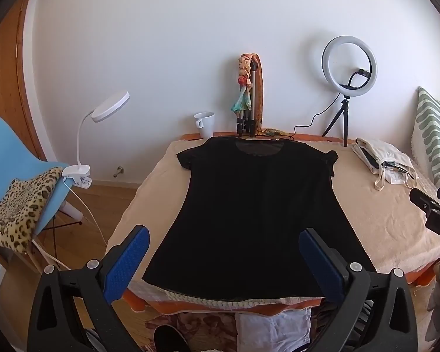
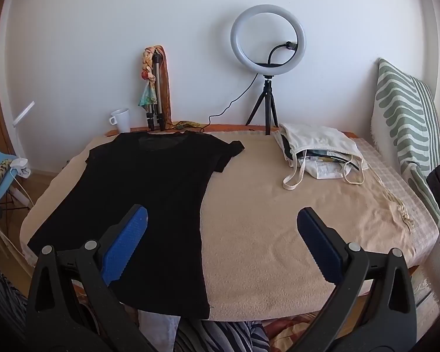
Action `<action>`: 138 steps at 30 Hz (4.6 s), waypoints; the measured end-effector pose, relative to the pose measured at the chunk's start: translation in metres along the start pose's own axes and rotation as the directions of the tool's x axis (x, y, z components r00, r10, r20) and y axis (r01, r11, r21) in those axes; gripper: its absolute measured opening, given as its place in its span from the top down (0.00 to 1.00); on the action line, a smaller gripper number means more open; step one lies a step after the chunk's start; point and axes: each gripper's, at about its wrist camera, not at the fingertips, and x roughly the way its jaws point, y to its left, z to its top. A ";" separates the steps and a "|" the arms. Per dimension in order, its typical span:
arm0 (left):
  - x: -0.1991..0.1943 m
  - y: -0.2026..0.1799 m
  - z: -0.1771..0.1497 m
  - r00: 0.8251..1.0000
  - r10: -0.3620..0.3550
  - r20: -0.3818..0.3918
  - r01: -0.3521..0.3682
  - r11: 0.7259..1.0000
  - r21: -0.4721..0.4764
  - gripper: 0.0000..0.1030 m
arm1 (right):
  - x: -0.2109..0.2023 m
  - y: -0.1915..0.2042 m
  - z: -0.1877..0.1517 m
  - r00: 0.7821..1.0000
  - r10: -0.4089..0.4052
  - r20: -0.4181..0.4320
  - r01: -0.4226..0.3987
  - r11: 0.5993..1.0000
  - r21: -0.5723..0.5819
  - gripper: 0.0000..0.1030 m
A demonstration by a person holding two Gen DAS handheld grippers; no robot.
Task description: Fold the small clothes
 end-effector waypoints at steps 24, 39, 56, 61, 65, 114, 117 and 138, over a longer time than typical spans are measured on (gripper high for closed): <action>-0.002 -0.001 -0.004 1.000 0.011 0.007 -0.011 1.000 0.002 0.00 | 0.002 0.002 -0.005 1.000 0.017 -0.009 -0.017 1.000 0.010 0.00; -0.001 -0.006 -0.004 1.000 0.009 0.005 -0.009 1.000 0.007 0.00 | 0.003 0.000 -0.007 1.000 0.015 -0.013 -0.014 1.000 0.009 0.00; -0.001 -0.007 -0.003 1.000 0.011 0.006 -0.011 1.000 0.009 0.00 | 0.003 0.000 -0.007 1.000 0.011 -0.015 -0.011 1.000 0.009 0.00; -0.001 -0.007 -0.003 1.000 0.011 0.005 -0.011 1.000 0.007 0.00 | 0.003 0.000 -0.007 1.000 0.012 -0.015 -0.012 1.000 0.010 0.00; -0.001 -0.004 -0.001 1.000 0.011 0.005 -0.011 1.000 0.006 0.00 | 0.004 -0.001 -0.007 1.000 0.013 -0.016 -0.013 1.000 0.009 0.00; 0.115 0.146 -0.081 0.962 -0.023 -0.273 -0.078 0.933 -0.352 0.49 | 0.207 0.166 0.144 0.840 0.515 -0.172 -0.524 0.852 -0.005 0.00; 0.124 0.152 -0.086 0.956 -0.032 -0.291 -0.082 0.924 -0.372 0.52 | 0.236 0.196 0.158 0.807 0.548 -0.219 -0.559 0.829 0.016 0.00; 0.164 0.154 -0.099 0.930 -0.101 -0.354 -0.059 0.908 -0.415 0.57 | 0.394 0.376 0.165 0.734 0.521 -0.435 -0.594 0.804 -0.039 0.10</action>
